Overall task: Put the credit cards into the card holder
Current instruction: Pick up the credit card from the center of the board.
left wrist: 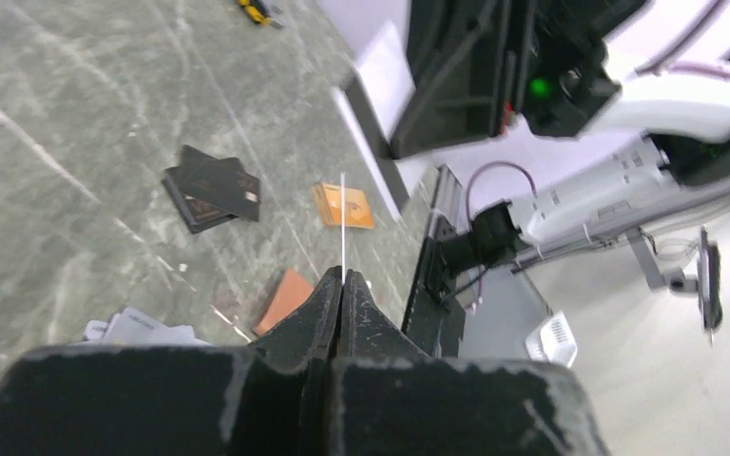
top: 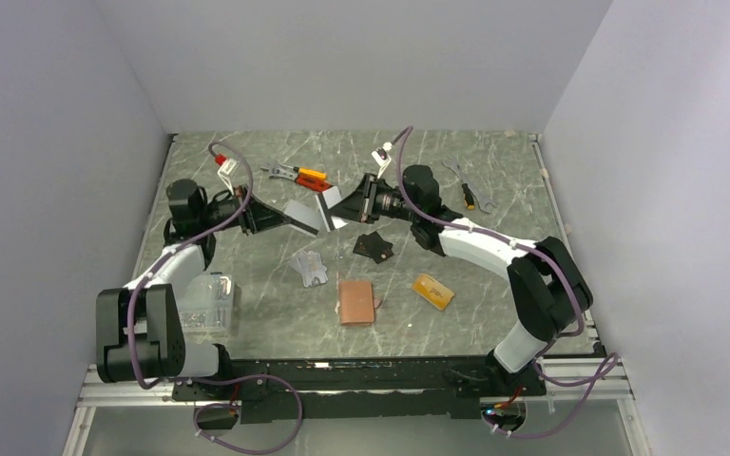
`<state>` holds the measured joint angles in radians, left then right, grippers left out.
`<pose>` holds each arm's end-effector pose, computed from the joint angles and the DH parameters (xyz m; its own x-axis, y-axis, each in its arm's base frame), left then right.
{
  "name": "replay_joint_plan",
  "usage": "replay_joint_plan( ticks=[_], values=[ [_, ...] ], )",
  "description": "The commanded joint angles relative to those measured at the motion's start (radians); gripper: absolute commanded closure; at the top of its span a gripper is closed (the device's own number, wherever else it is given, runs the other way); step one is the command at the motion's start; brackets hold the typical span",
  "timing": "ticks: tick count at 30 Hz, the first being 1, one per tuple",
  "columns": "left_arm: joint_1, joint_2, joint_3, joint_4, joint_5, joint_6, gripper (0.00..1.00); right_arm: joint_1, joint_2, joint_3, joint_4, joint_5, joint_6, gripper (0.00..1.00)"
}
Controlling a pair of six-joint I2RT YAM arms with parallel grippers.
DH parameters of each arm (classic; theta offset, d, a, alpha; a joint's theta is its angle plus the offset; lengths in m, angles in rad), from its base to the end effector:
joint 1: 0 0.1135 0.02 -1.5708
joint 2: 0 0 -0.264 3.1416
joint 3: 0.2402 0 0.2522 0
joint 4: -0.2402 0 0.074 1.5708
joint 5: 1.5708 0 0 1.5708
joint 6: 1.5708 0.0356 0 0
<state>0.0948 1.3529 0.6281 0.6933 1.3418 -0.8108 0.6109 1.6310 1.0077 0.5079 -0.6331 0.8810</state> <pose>0.2702 -0.0091 0.2512 -0.7084 -0.2326 -0.6663 0.6301 0.2170 -0.7456 0.2925 0.2305 0.2709 -0.7881 0.2073 -0.5796 -0.5279 0.2567 0.8096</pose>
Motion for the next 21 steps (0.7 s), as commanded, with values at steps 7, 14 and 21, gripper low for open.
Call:
replay_joint_plan(
  ticks=[7, 14, 21],
  values=[
    [-0.122, 0.094, 0.212, -0.882, -0.432, 0.724, 1.0, -0.039, -0.144, -0.125, -0.062, 0.062, -0.062, 1.0],
    [-0.252, 0.177, 0.254, -0.959, -0.642, 0.861, 1.0, -0.038, -0.17, -0.161, -0.051, 0.056, -0.052, 1.0],
    [-0.274, 0.204, 0.27, -1.014, -0.776, 0.9, 1.0, -0.039, -0.162, -0.171, -0.023, 0.043, -0.037, 1.0]
  ],
)
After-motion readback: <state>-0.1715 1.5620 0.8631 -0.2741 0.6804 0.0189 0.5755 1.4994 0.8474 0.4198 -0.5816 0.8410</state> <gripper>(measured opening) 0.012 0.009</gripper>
